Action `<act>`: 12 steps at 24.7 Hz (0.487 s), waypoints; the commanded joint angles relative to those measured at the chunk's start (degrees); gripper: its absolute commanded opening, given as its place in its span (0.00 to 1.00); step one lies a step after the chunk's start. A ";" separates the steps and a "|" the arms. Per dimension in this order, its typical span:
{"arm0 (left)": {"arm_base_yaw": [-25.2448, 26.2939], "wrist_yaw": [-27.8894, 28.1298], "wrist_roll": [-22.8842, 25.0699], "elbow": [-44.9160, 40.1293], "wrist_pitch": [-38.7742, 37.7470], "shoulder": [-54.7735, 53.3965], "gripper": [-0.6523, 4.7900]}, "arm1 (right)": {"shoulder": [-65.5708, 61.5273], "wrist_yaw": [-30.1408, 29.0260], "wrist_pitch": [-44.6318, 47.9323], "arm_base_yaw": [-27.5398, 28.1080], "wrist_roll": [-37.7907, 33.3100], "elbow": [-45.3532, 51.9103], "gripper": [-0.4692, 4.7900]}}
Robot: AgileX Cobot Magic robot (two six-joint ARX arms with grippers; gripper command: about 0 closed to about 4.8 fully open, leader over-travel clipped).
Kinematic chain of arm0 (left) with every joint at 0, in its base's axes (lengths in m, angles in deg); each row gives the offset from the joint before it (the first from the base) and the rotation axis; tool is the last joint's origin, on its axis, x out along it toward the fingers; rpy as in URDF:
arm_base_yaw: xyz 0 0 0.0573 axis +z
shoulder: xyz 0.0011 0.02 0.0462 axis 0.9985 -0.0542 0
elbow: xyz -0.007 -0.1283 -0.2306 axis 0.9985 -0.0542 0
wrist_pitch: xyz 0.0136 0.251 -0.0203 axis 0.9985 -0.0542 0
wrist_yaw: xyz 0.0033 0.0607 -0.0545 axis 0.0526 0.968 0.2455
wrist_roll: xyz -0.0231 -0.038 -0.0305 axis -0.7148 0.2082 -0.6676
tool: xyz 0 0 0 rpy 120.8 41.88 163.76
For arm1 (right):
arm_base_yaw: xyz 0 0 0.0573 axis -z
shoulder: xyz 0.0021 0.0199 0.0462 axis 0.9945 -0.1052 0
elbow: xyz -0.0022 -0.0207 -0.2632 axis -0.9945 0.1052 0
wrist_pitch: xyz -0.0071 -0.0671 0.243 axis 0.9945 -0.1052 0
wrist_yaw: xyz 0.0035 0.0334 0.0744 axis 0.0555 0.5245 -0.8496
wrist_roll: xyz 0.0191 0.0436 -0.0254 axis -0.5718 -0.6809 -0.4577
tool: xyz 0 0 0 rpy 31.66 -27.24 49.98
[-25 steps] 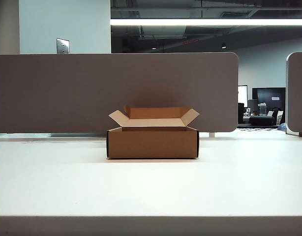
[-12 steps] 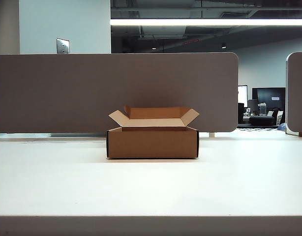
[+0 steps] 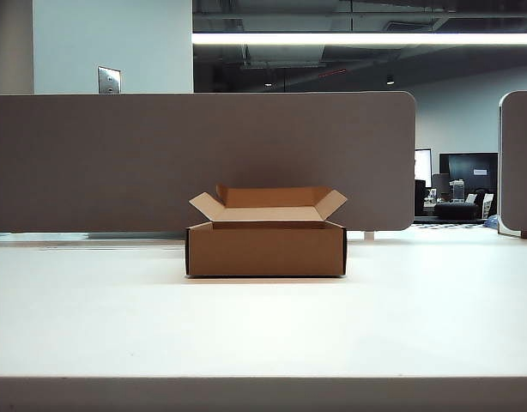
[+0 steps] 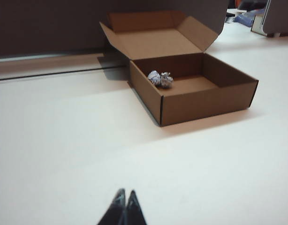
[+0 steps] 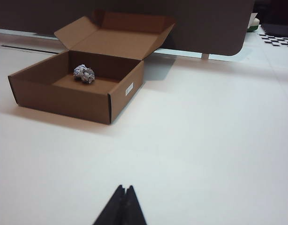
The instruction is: Pick up all the paper balls on the table and put them in the paper box.
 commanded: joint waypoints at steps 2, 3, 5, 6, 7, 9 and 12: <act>0.11 0.13 0.39 -1.79 1.14 -0.02 0.11 | 0.15 -0.02 2.27 0.02 -0.07 2.21 0.09; 0.11 0.09 0.20 -2.21 1.16 -0.02 0.11 | 0.15 -0.07 2.19 0.02 -0.09 2.49 0.09; 0.11 0.33 0.44 -3.37 1.07 -0.02 0.11 | 0.15 -0.02 1.86 0.02 -0.02 2.49 0.09; 0.11 0.33 0.63 -3.37 1.07 -0.02 0.11 | 0.15 0.02 1.81 0.02 -0.02 2.49 0.09; 0.11 0.33 0.66 -3.37 1.07 -0.02 0.11 | 0.15 0.00 1.79 0.02 -0.02 2.49 0.09; 0.11 0.33 0.66 -3.37 0.92 -0.02 0.11 | 0.15 -0.07 1.70 0.02 -0.04 2.49 0.09; 0.11 0.48 0.66 -3.37 1.42 -0.02 0.11 | 0.15 -0.02 1.73 -0.07 -0.04 2.49 0.09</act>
